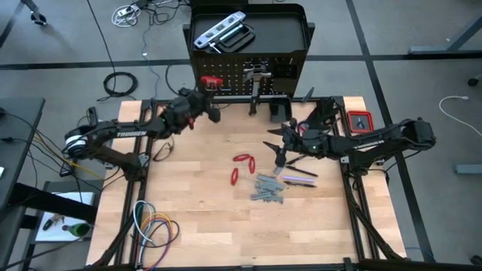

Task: Hang tools onto peg board
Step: Hang the allen wrench onto the peg board

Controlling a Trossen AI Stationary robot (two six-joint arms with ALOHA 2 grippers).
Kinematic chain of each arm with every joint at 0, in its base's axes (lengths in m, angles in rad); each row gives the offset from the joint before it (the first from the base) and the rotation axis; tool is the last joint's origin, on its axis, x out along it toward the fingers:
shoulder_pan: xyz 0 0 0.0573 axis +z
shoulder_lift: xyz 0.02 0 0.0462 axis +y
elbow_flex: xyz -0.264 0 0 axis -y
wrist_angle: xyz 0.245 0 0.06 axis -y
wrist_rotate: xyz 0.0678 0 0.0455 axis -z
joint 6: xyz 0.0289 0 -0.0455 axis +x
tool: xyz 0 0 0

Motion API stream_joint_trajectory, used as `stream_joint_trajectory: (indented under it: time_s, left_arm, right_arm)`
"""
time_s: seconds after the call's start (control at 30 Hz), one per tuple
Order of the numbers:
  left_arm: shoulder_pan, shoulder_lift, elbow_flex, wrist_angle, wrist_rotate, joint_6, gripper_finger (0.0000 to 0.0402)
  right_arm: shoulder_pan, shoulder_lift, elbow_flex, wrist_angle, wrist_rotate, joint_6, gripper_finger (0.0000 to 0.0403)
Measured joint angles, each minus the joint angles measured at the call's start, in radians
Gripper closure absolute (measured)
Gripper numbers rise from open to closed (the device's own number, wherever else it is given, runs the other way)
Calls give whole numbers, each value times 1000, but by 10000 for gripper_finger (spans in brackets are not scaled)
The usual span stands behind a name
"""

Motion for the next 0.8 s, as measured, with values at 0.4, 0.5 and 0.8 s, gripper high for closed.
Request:
stream_joint_trajectory:
  time_s: [0.4, 0.5, 0.8]
  left_arm:
    - [106, 51, 137, -20, 40, -22, 401]
    - [139, 59, 161, -42, 70, -33, 401]
    - [233, 63, 163, -57, 150, -82, 401]
  right_arm:
    - [0, 47, 0, 30, -13, -15, 173]
    - [0, 46, 0, 34, -14, -19, 174]
    - [0, 46, 0, 34, -14, -33, 176]
